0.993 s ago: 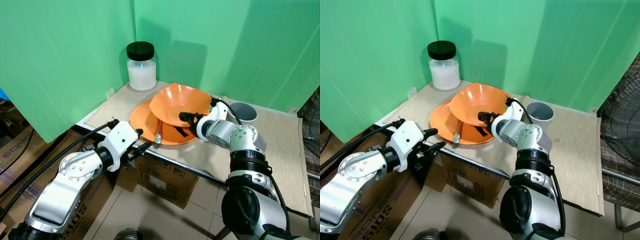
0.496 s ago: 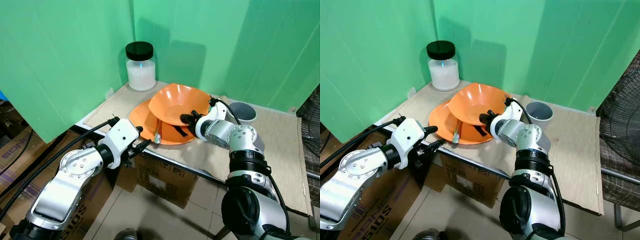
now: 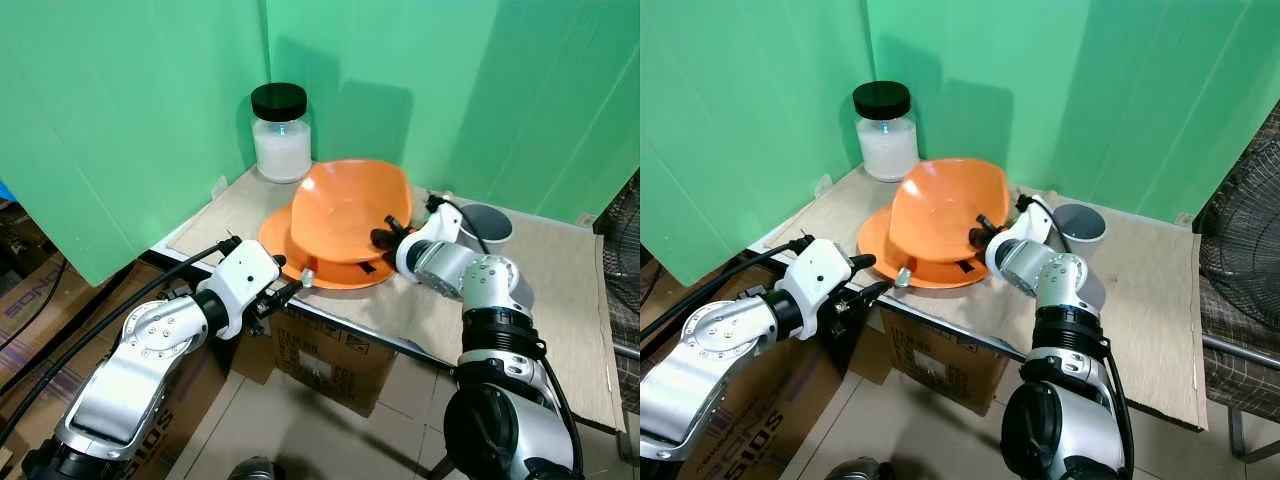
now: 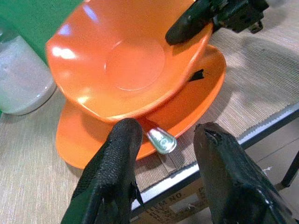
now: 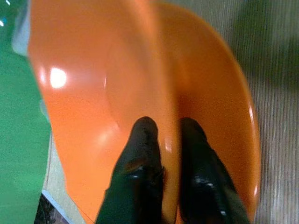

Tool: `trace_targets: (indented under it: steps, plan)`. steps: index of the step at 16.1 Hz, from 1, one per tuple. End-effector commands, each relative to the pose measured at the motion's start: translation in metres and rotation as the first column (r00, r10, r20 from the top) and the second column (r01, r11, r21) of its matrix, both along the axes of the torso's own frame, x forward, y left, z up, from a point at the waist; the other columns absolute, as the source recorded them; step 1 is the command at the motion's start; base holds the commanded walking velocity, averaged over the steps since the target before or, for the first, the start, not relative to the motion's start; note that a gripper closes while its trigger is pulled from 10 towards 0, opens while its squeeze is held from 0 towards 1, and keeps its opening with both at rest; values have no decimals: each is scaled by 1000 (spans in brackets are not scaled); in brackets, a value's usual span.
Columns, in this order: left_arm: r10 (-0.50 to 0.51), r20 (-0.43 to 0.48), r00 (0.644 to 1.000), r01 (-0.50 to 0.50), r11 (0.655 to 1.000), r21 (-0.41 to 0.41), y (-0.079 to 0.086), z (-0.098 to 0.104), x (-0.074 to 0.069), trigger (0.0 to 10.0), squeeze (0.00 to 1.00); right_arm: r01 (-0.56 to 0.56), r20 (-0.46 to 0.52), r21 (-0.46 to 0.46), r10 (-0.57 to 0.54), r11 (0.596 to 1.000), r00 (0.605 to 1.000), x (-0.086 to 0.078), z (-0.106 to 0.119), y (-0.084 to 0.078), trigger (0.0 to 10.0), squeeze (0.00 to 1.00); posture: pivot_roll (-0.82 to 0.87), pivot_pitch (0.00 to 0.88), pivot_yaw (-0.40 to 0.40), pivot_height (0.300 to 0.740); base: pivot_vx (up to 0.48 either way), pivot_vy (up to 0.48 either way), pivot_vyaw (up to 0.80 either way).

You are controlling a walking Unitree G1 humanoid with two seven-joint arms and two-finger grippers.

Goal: Setting the table

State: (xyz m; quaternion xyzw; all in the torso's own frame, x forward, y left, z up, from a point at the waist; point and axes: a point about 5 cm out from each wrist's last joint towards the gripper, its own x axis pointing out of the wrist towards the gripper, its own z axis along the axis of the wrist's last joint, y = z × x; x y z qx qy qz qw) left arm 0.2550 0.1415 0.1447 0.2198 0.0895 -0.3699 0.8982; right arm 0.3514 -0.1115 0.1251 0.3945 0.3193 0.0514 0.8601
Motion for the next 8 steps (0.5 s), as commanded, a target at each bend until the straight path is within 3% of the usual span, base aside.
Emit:
trace_targets:
  steps: [1,3,5,8]
  plan:
    - [6,17,1000,-6,1000,-5,0,4,3,10000,0,-6,33,41,4,999,999,-1,5,8,0,0,95,0,22,740,0,0,0]
    - [-4,17,1000,4,1000,25,-1,1,4,10000,0,10,71,77,-16,997,997,-1,14,5,0,0,85,0,22,740,0,0,0]
    - [16,26,1000,-16,1000,-2,0,4,6,10000,0,0,123,89,-11,996,992,-2,25,4,0,0,79,0,33,740,0,0,0]
    - [22,66,998,-20,999,-32,-2,11,9,10000,0,-4,250,44,-8,999,968,-4,46,-1,0,0,82,0,24,740,0,0,0]
